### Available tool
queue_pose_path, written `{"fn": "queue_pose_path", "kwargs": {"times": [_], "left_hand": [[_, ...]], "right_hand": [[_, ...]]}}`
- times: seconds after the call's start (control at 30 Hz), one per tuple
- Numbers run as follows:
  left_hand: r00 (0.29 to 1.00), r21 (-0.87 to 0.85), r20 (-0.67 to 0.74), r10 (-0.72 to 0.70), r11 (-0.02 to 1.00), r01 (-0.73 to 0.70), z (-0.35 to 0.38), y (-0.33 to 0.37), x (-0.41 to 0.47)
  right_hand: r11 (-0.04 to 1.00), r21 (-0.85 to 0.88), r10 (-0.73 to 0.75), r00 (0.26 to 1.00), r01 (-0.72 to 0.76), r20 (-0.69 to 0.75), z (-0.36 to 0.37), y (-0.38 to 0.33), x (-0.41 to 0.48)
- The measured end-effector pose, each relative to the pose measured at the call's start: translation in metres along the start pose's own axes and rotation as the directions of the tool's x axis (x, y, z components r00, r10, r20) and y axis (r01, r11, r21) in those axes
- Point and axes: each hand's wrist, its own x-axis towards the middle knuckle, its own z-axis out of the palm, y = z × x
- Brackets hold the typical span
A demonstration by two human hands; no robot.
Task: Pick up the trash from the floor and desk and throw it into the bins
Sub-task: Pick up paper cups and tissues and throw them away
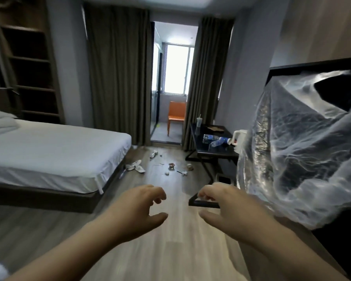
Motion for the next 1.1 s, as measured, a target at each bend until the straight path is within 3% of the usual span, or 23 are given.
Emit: {"fn": "queue_pose_path", "kwargs": {"times": [0.67,1.1], "left_hand": [[0.99,0.004,0.018,-0.137,0.991,0.137,0.034,-0.222,0.245],[0.993,-0.031,0.113,-0.037,0.999,0.041,0.04,-0.426,0.427]], "right_hand": [[0.998,0.059,-0.024,0.994,0.018,0.106,0.093,0.102,0.32],[0.989,0.054,0.129,0.981,-0.138,0.143,0.16,0.11,0.55]]}}
